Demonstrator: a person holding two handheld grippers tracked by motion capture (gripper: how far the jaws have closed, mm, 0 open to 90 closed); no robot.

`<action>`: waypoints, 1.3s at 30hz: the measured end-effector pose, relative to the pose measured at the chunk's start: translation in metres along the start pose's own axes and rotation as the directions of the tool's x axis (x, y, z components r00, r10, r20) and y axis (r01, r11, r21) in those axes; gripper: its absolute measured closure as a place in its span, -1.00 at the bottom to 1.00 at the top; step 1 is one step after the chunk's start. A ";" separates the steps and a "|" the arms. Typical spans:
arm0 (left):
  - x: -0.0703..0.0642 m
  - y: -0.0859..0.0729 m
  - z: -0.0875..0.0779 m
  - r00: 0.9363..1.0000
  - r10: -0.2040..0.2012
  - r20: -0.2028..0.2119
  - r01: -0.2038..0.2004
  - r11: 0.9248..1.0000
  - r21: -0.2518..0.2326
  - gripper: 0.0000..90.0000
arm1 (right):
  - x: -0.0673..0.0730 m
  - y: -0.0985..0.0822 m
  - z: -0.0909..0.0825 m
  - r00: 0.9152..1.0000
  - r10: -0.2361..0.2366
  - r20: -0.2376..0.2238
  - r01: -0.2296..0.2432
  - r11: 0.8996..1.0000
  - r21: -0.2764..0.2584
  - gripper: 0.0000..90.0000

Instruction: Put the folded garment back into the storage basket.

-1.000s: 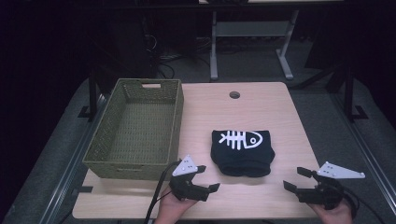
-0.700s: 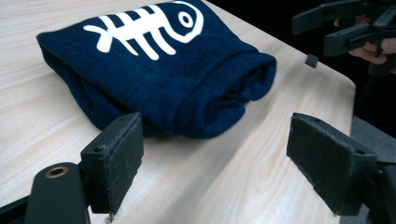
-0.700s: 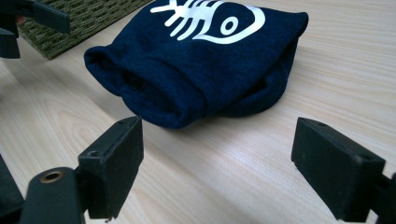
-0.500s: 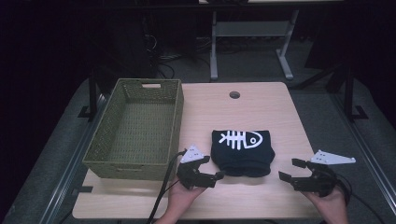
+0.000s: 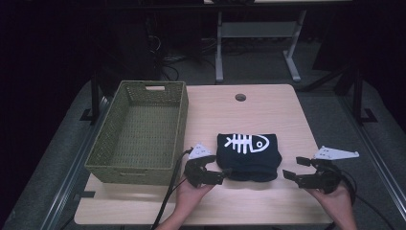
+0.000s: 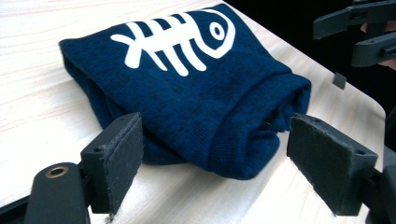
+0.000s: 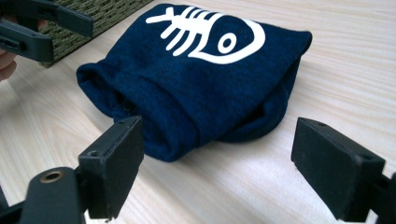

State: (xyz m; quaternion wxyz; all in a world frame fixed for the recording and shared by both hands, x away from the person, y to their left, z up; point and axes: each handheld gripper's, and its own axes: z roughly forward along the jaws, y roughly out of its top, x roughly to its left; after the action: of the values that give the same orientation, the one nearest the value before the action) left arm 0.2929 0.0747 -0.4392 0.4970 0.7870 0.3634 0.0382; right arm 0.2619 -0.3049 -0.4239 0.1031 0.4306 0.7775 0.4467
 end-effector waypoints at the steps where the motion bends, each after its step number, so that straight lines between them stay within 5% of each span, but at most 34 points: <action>1: 0.003 0.000 0.001 1.000 -0.005 -0.010 0.005 1.000 0.003 -0.59 | -0.002 0.004 0.002 1.000 0.000 -0.006 0.000 1.000 0.010 -0.63; 8: 0.014 0.004 0.009 0.996 -0.056 -0.065 0.056 0.998 -0.001 -0.59 | -0.007 0.019 0.014 1.000 -0.004 -0.011 0.005 0.999 0.053 -0.62; 13: 0.017 0.012 0.019 0.996 -0.056 -0.067 0.057 0.998 0.011 -0.58 | -0.010 0.031 0.026 1.000 -0.004 -0.010 0.004 0.997 0.077 -0.61; 19: 0.027 0.019 0.033 0.990 -0.089 -0.110 0.093 0.995 0.031 -0.56 | -0.024 0.042 0.046 0.999 0.038 0.003 -0.038 0.993 0.114 -0.58; 25: 0.044 0.019 0.043 0.978 -0.171 -0.117 0.178 0.983 0.052 -0.51 | -0.034 0.041 0.063 0.997 0.072 0.007 -0.072 0.985 0.158 -0.55; 39: 0.051 0.016 0.059 0.976 -0.203 -0.085 0.211 0.972 0.102 -0.24 | -0.035 0.032 0.082 0.993 0.105 0.049 -0.113 0.973 0.202 -0.24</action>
State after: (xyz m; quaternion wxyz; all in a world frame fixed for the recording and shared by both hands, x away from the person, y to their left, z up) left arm 0.3632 0.0576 -0.4713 0.4405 0.7690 0.4632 -0.0050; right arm 0.3466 -0.2747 -0.4547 0.0484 0.4893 0.7924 0.3609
